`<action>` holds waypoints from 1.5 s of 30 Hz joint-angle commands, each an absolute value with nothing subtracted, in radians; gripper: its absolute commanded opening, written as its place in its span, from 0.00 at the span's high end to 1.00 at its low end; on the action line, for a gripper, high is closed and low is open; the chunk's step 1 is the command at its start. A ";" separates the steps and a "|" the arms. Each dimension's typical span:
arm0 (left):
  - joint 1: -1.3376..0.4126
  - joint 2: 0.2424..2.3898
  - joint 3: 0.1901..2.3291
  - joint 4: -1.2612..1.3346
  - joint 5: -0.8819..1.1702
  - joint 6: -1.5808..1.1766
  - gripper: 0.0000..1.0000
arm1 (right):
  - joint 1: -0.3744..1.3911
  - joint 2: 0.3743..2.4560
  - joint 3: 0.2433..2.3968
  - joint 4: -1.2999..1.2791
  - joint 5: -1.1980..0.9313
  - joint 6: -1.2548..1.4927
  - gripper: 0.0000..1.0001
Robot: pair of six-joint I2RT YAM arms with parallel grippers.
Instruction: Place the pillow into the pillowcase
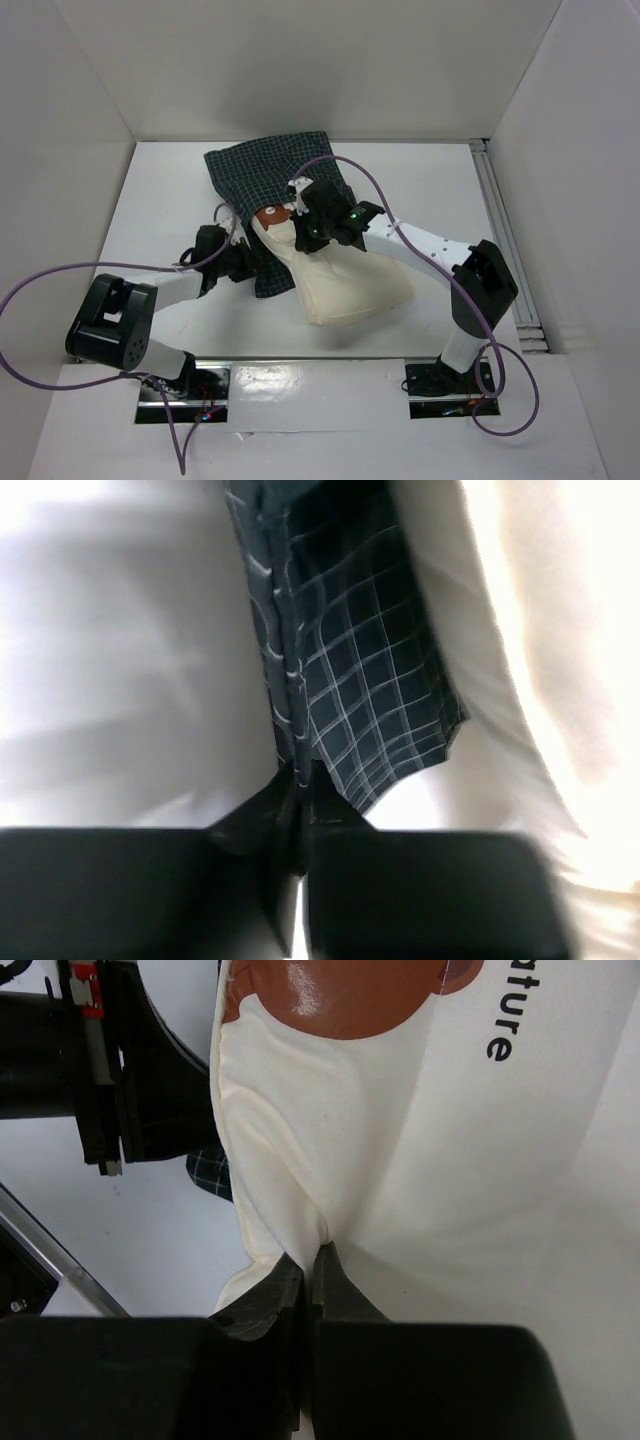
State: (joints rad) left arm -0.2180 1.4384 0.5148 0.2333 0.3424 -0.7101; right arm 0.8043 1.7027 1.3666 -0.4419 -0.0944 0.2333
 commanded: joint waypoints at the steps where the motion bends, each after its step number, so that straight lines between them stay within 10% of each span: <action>1: -0.219 1.440 0.495 0.394 0.453 -0.746 1.00 | 0.796 1.678 1.390 -0.408 -0.114 0.256 1.00; 16: -0.219 1.301 0.589 0.506 0.787 -0.873 1.00 | 0.767 1.753 1.706 -0.492 0.014 0.219 1.00; 26: -0.327 1.028 0.390 0.514 0.862 -0.861 1.00 | 0.724 2.207 1.994 -0.483 0.065 0.238 1.00; 40: -0.327 0.934 0.497 0.200 0.866 -0.778 1.00 | 0.710 1.899 1.825 -0.440 0.071 0.241 1.00; 42: -0.327 0.893 0.569 -0.054 0.697 -0.727 0.88 | 0.753 1.888 1.728 -0.388 0.064 0.270 1.00; 45: -0.327 0.833 0.643 -0.243 0.487 -0.709 0.38 | 0.822 1.887 1.579 -0.339 0.031 0.308 1.00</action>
